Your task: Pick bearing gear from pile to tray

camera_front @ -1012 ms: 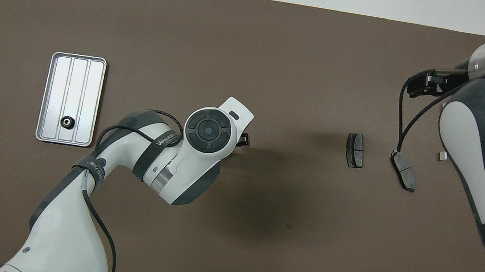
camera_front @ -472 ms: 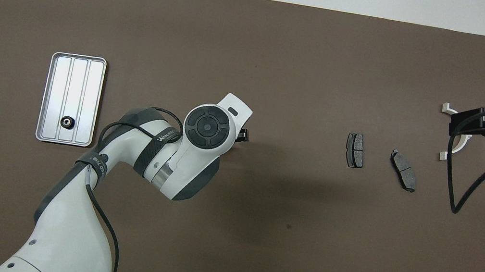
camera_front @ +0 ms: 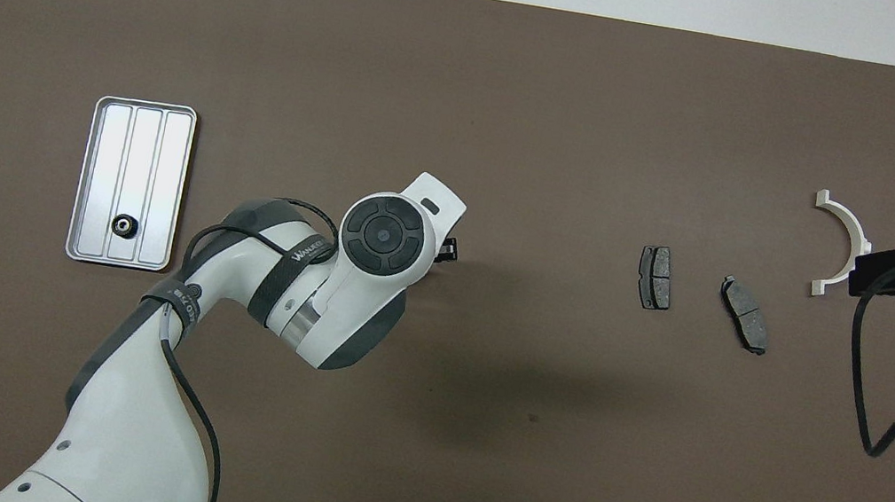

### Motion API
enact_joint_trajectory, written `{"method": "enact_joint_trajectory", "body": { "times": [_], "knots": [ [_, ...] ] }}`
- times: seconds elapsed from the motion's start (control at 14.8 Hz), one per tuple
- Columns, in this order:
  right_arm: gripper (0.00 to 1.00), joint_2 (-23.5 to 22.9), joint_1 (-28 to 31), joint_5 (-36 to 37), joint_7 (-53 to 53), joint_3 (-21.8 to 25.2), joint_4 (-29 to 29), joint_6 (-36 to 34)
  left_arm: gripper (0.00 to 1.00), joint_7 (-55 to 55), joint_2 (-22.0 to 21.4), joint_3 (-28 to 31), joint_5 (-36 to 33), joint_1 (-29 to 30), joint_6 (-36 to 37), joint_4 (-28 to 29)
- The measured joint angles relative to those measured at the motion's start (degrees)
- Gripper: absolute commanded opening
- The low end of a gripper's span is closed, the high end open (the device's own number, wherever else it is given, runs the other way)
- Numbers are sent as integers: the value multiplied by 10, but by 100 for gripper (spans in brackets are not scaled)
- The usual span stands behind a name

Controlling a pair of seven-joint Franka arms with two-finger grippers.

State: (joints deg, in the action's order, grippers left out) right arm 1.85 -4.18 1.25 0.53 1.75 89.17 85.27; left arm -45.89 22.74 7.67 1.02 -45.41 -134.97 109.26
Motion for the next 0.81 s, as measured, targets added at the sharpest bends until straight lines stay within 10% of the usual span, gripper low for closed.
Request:
{"method": "enact_joint_trajectory", "body": {
  "times": [0.2,0.27,0.4,0.47,0.81],
  "knots": [
    [100,0,0,0,0,0,5,-4,79,0,1,0,0,0,-3,1],
    [100,0,0,0,0,0,5,-4,66,0,1,0,0,0,-4,1],
    [100,0,0,0,0,0,5,-4,7,0,2,0,0,0,-5,2],
    [100,0,0,0,0,0,5,-4,0,0,2,0,0,0,-6,2],
    [100,0,0,5,0,0,4,-4,0,0,2,2,0,2,-3,-2]
  ]
}}
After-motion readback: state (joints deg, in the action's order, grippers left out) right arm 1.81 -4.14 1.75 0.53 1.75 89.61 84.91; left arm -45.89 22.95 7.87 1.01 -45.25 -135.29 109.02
